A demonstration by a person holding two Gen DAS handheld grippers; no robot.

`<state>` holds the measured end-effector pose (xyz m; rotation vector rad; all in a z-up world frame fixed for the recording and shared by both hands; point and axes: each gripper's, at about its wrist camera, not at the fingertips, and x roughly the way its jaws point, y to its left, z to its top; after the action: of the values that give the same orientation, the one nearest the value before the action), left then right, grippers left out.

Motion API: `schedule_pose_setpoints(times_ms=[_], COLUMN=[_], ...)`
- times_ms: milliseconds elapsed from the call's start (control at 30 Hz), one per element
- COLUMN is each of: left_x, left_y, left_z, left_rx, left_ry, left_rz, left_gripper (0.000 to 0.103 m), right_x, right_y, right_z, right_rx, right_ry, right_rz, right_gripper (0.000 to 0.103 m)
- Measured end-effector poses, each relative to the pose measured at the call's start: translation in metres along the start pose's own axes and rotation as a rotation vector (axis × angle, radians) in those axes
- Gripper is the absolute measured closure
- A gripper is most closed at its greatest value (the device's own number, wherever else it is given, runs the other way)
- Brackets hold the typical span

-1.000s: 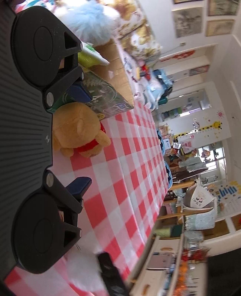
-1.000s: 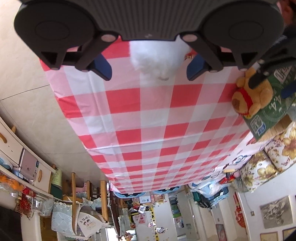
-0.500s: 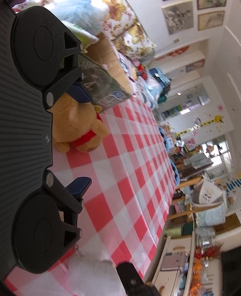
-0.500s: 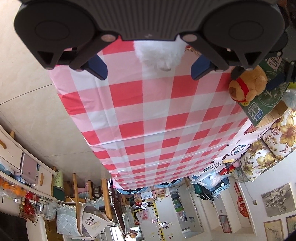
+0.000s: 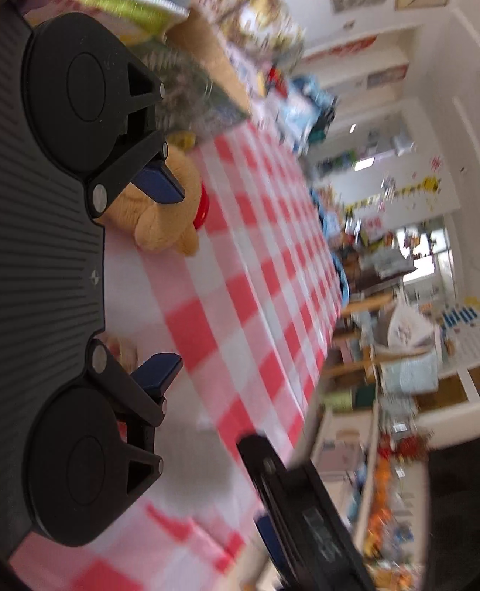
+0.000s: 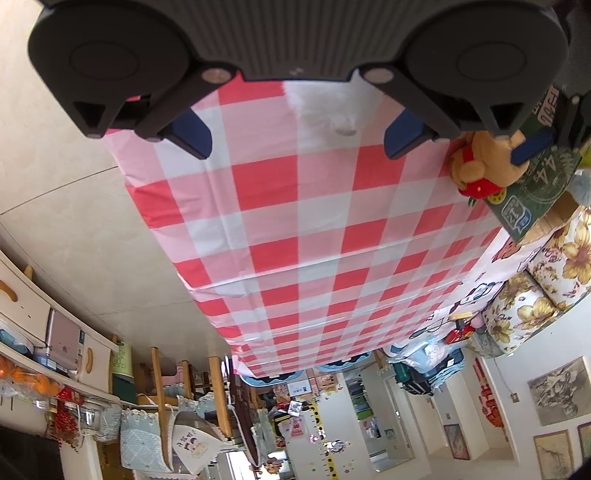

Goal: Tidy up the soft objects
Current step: 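Close the left tool on the brown teddy bear's head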

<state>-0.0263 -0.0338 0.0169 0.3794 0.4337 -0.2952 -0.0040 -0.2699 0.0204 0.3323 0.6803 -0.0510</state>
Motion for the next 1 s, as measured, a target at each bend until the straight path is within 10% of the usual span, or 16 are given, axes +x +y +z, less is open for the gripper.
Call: schedule_pose_setpoints(times_ms=[133,400,1000], left_x=[-0.014,-0.001,0.034], left_y=[0.01,0.031,0.04], left_z=[0.005,0.006,-0.002], left_rx=[-0.047,-0.088,-0.237], left_ry=[-0.017,-0.019,0.143], left_rz=[-0.124,0.031,-0.019], left_gripper=[0.0,0.0,0.0], right_x=[0.002,0.005,0.022], right_y=[-0.005,-0.005,0.024], right_z=[-0.001,-0.005,-0.028], right_rx=[0.016,0.012,-0.176], right_ry=[0.015,0.046,0.125], right_rz=[0.005,0.037,0.066], right_gripper=[0.003,0.002,0.002])
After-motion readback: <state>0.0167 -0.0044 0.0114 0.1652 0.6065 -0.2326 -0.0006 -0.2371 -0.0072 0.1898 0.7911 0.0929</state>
